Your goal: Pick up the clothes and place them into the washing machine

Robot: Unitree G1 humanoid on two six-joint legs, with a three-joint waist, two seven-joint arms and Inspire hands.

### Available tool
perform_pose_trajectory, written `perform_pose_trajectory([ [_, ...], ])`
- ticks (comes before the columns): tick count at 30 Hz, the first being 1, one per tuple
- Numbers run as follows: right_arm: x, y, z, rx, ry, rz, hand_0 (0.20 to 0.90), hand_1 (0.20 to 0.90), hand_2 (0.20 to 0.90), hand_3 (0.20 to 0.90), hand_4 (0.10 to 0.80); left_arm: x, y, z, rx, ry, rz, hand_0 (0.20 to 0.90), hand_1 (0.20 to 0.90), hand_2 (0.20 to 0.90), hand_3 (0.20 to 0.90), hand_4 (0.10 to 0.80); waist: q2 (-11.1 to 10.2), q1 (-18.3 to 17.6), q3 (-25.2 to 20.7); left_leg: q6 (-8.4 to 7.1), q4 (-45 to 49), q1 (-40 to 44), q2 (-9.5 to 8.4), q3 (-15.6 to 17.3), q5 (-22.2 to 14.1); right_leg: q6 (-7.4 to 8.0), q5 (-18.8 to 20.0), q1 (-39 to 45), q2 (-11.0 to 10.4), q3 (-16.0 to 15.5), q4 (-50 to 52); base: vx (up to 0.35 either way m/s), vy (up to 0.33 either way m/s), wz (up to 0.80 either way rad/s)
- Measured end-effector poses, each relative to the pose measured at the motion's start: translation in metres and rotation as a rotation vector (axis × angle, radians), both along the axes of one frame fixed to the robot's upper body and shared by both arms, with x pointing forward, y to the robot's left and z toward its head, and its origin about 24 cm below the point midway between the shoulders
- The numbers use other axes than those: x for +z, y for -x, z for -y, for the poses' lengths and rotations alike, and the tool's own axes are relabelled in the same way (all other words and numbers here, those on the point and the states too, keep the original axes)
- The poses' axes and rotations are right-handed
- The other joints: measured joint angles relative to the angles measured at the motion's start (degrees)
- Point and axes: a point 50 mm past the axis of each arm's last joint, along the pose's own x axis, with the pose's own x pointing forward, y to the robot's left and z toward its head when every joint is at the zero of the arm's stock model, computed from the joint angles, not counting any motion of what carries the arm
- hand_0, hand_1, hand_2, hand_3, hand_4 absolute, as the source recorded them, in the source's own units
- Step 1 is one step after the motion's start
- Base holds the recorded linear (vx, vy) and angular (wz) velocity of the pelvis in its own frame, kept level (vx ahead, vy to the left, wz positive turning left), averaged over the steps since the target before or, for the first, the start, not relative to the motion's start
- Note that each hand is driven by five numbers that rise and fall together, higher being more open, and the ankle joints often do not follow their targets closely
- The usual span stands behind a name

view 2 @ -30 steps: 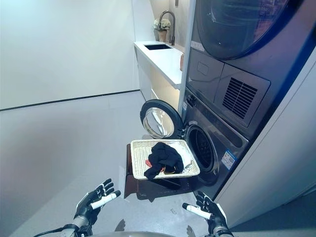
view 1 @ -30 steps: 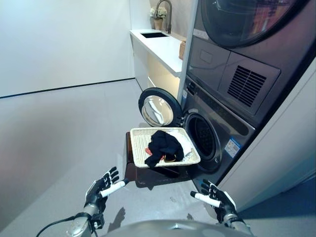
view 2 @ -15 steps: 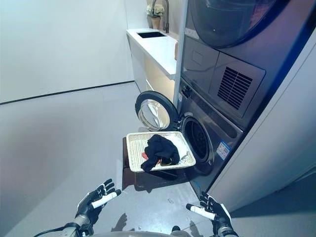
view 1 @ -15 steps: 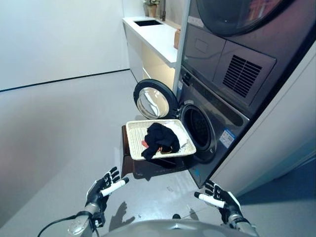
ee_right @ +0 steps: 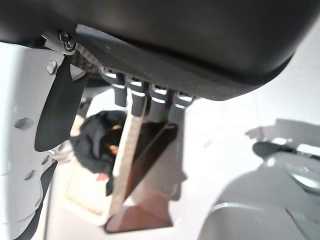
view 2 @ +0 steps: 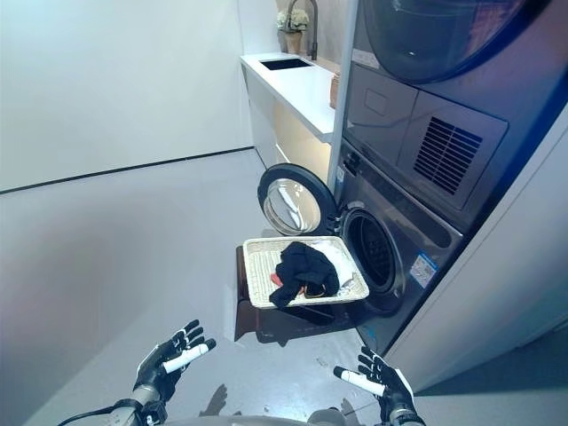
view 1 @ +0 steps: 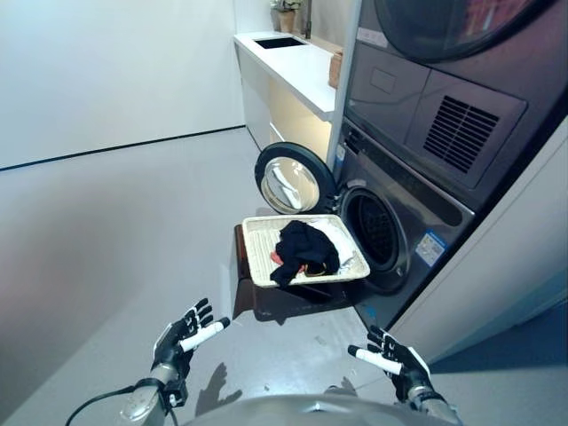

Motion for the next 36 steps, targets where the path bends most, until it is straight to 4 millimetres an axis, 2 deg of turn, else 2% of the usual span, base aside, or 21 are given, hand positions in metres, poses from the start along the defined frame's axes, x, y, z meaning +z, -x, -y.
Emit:
perform_pose_trajectory([
  [1, -0.001, 0.001, -0.001, -0.002, -0.004, -0.003, 0.900, 0.900, 0.900, 0.900, 0.800, -0.001, 0.001, -0.001, 0.002, -0.005, -0.005, 0.900, 0.900, 0.900, 0.900, 0.800, 0.60, -0.07, 0.42, 0.49, -0.40, 0.18, 0.14, -0.07, -0.12, -1.21, -0.59, -1.92, -0.95, -1.76, 2.46, 0.217, 0.034, 0.12],
  [2, -0.001, 0.001, -0.003, -0.003, -0.009, -0.004, 0.900, 0.900, 0.900, 0.900, 0.800, -0.001, 0.003, -0.002, 0.010, -0.009, -0.011, 0.900, 0.900, 0.900, 0.900, 0.800, 0.69, -0.31, 0.36, 1.27, -0.66, 0.03, 0.22, -0.11, 0.44, -2.30, -3.06, -2.12, -1.34, -3.06, 4.47, 0.172, -0.037, 0.17],
  [3, -0.001, 0.002, -0.003, -0.005, -0.010, -0.006, 0.900, 0.900, 0.900, 0.900, 0.800, -0.001, 0.003, -0.004, 0.015, -0.012, -0.011, 0.900, 0.900, 0.900, 0.900, 0.800, 0.24, -0.46, 0.57, 0.97, -0.88, -0.02, 0.09, -0.21, 0.57, -2.45, -5.06, -3.19, -1.61, -2.96, 6.52, 0.286, -0.068, 0.21],
  [5, -0.001, 0.000, -0.003, -0.016, -0.015, 0.004, 0.900, 0.900, 0.900, 0.900, 0.800, -0.001, 0.005, -0.007, 0.032, -0.018, -0.013, 0.900, 0.900, 0.900, 0.900, 0.800, 0.02, -0.46, 0.16, 1.04, -1.23, -1.03, -0.14, -0.31, 0.59, -0.94, -7.14, -3.71, -1.93, -3.80, 2.29, 0.324, -0.100, 0.00],
  [7, 0.001, -0.009, -0.004, -0.027, -0.029, 0.027, 0.900, 0.900, 0.900, 0.900, 0.800, -0.001, 0.004, -0.009, 0.046, -0.026, -0.017, 0.900, 0.900, 0.900, 0.900, 0.800, -0.30, -0.70, 1.20, 1.44, -2.13, -1.76, -0.05, -0.63, 0.89, 0.95, -6.51, -4.25, -1.93, -4.18, -7.00, 0.304, -0.092, -0.17],
  [8, 0.001, -0.009, -0.005, -0.029, -0.031, 0.028, 0.900, 0.900, 0.900, 0.900, 0.800, -0.003, 0.006, -0.009, 0.048, -0.027, -0.027, 0.900, 0.900, 0.900, 0.900, 0.800, -0.07, -1.19, 1.64, 1.29, -2.44, -1.65, 0.14, -1.12, 0.97, 2.50, -5.52, -4.01, -2.16, -4.74, -13.35, 0.388, -0.107, -0.11],
  [10, 0.000, -0.009, -0.008, -0.035, -0.037, 0.025, 0.900, 0.900, 0.900, 0.900, 0.800, -0.005, 0.010, -0.009, 0.061, -0.029, -0.042, 0.900, 0.900, 0.900, 0.900, 0.800, -1.25, -2.02, 1.29, -0.51, -2.96, -1.02, 0.22, -1.50, 0.17, 4.01, -4.50, -3.89, -2.91, -6.72, -19.05, 0.375, -0.110, 0.00],
  [12, -0.003, -0.001, -0.011, -0.053, -0.041, 0.004, 0.900, 0.900, 0.900, 0.900, 0.800, -0.005, 0.010, -0.008, 0.057, -0.028, -0.045, 0.900, 0.900, 0.900, 0.900, 0.800, -3.27, -3.07, 0.69, -2.60, -4.00, 1.14, 0.31, -3.28, -0.89, 3.86, -4.94, -2.27, -3.23, -6.61, -19.15, 0.449, -0.161, 0.32],
  [13, -0.006, 0.006, -0.011, -0.063, -0.043, -0.016, 0.900, 0.900, 0.900, 0.900, 0.800, -0.007, 0.010, -0.006, 0.060, -0.024, -0.047, 0.900, 0.900, 0.900, 0.900, 0.800, -3.88, -3.71, -0.07, -3.70, -4.74, 2.18, 0.92, -5.06, -1.53, 2.97, -2.68, -1.20, -2.67, -5.75, -18.35, 0.354, -0.179, 0.82],
  [14, -0.007, 0.014, -0.007, -0.082, -0.032, -0.036, 0.900, 0.900, 0.900, 0.900, 0.800, -0.009, 0.006, 0.004, 0.054, 0.001, -0.042, 0.900, 0.900, 0.900, 0.900, 0.800, -2.94, -4.61, -0.33, -5.24, -5.22, 2.78, 3.56, -7.14, -1.96, 2.81, -2.11, -0.31, -0.39, -5.55, -16.52, 0.308, -0.219, 1.08],
  [15, -0.008, 0.021, -0.002, -0.090, -0.014, -0.056, 0.900, 0.900, 0.900, 0.900, 0.800, -0.009, 0.004, 0.015, 0.027, 0.027, -0.036, 0.900, 0.900, 0.900, 0.900, 0.800, -1.22, -5.27, -1.07, -6.79, -6.15, 3.77, 6.28, -7.60, -1.69, 1.24, -2.56, 0.23, 2.22, -5.67, -15.31, 0.313, -0.265, 0.97],
  [16, -0.007, 0.021, 0.003, -0.092, 0.006, -0.060, 0.900, 0.900, 0.900, 0.900, 0.800, -0.010, 0.001, 0.024, 0.003, 0.051, -0.028, 0.900, 0.900, 0.900, 0.900, 0.800, 0.02, -5.16, -1.51, -8.05, -5.86, 3.25, 8.13, -7.35, -1.70, -0.90, -3.08, 0.24, 3.97, -5.82, -14.32, 0.335, -0.284, 0.71],
  [17, -0.004, 0.016, 0.009, -0.086, 0.024, -0.051, 0.900, 0.900, 0.900, 0.900, 0.800, -0.010, -0.003, 0.034, -0.003, 0.078, -0.017, 0.900, 0.900, 0.900, 0.900, 0.800, 1.31, -5.36, -1.98, -8.61, -5.99, 3.25, 10.02, -7.41, -1.78, -2.99, -3.85, 0.17, 5.56, -6.82, -13.45, 0.345, -0.237, 0.35],
  [18, -0.002, 0.008, 0.012, -0.076, 0.036, -0.035, 0.900, 0.900, 0.900, 0.900, 0.800, -0.009, -0.006, 0.037, -0.002, 0.090, -0.006, 0.900, 0.900, 0.900, 0.900, 0.800, 1.92, -5.18, -1.97, -9.06, -6.05, 3.08, 11.46, -7.54, -1.41, -3.79, -4.81, 0.14, 6.46, -7.49, -12.62, 0.308, -0.187, 0.30],
  [21, 0.007, -0.022, 0.016, -0.068, 0.050, 0.046, 0.900, 0.900, 0.900, 0.900, 0.800, -0.004, -0.024, 0.036, 0.002, 0.091, 0.036, 0.900, 0.900, 0.900, 0.900, 0.800, 1.80, -6.61, -1.53, -10.99, -4.92, 1.16, 12.81, -8.81, 0.14, -5.39, -6.68, -0.33, 7.13, -10.22, -10.91, 0.245, -0.218, 0.39],
  [24, 0.012, -0.034, 0.017, -0.075, 0.054, 0.094, 0.900, 0.900, 0.900, 0.900, 0.800, 0.002, -0.040, 0.036, 0.004, 0.090, 0.078, 0.900, 0.900, 0.900, 0.900, 0.800, 2.20, -6.57, -1.64, -12.22, -4.55, -0.57, 14.23, -9.53, 1.40, -5.49, -9.55, -1.45, 8.18, -11.62, -9.21, 0.246, -0.236, 0.30],
  [27, 0.009, -0.034, 0.013, -0.102, 0.034, 0.087, 0.900, 0.900, 0.900, 0.900, 0.800, 0.007, -0.049, 0.031, 0.013, 0.066, 0.099, 0.900, 0.900, 0.900, 0.900, 0.800, 1.30, -6.19, -1.35, -12.85, 1.02, -3.68, 14.29, -9.78, 1.87, -6.66, -11.66, -1.76, 9.79, -9.33, -8.28, 0.256, -0.253, 0.18],
  [30, 0.003, -0.024, 0.011, -0.118, 0.027, 0.050, 0.900, 0.900, 0.900, 0.900, 0.800, 0.006, -0.046, 0.024, 0.022, 0.051, 0.087, 0.900, 0.900, 0.900, 0.900, 0.800, -0.84, -4.72, -0.61, -15.73, 12.33, -7.06, 14.26, -10.70, 4.46, -8.81, -12.71, 1.83, 11.16, -7.12, -9.28, 0.194, -0.231, -0.11],
  [33, -0.001, -0.014, 0.011, -0.117, 0.045, 0.015, 0.900, 0.900, 0.900, 0.900, 0.800, 0.007, -0.049, 0.026, 0.017, 0.055, 0.093, 0.900, 0.900, 0.900, 0.900, 0.800, -2.26, -3.44, -0.18, -14.62, 16.92, -8.27, 14.26, -9.90, 8.35, -10.94, -13.25, 4.03, 11.67, -7.05, -10.11, 0.204, -0.102, -0.05],
  [34, -0.003, -0.012, 0.006, -0.098, 0.040, 0.005, 0.900, 0.900, 0.900, 0.900, 0.800, 0.009, -0.053, 0.032, -0.003, 0.065, 0.105, 0.900, 0.900, 0.900, 0.900, 0.800, -3.37, -2.74, 0.32, -14.20, 20.52, -10.93, 13.61, -8.78, 8.28, -11.32, -13.50, 4.28, 11.77, -6.88, -10.99, 0.200, 0.000, -0.11],
  [36, -0.004, -0.013, 0.000, -0.101, 0.024, 0.006, 0.900, 0.900, 0.900, 0.900, 0.800, 0.009, -0.055, 0.038, -0.026, 0.073, 0.106, 0.900, 0.900, 0.900, 0.900, 0.800, -4.22, -1.70, 1.13, -12.16, 18.16, -11.71, 11.92, -6.69, 6.53, -12.70, -12.19, 6.20, 11.77, -6.07, -13.05, 0.236, 0.049, -0.13],
])
